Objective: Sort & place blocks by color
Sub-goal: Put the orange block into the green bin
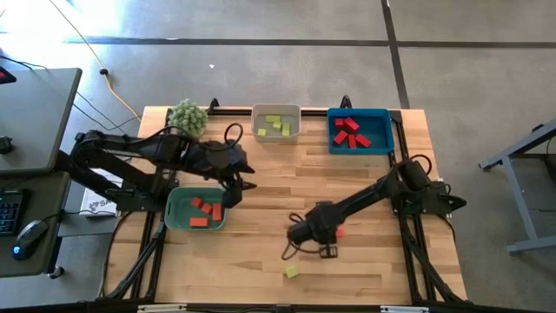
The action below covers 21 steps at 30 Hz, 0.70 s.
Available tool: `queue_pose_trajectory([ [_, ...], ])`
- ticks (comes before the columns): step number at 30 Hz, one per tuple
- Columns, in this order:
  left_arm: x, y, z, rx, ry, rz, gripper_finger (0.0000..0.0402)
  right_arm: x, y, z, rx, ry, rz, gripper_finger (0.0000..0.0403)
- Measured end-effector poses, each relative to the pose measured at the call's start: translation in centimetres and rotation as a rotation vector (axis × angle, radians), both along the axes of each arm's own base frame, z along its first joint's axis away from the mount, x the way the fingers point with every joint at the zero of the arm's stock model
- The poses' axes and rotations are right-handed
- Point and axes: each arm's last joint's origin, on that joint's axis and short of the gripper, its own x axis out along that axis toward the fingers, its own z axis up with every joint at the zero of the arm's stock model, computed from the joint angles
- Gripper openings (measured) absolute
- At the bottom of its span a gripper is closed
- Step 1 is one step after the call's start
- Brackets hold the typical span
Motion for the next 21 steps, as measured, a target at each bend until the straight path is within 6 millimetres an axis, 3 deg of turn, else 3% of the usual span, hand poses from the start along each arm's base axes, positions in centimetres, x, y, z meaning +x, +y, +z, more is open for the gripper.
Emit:
queue_pose_trajectory([
  [10,-0.7,3.3,0.5,0.065,-0.007,0.073,0.0206,4.2,-3.6,5.8,-0.069,-0.189,-0.034,0.0095],
  [21,-3.7,5.2,2.6,0.140,-0.083,0.126,0.0206,6.9,-9.3,14.9,-0.155,-0.439,-0.049,0.0095],
])
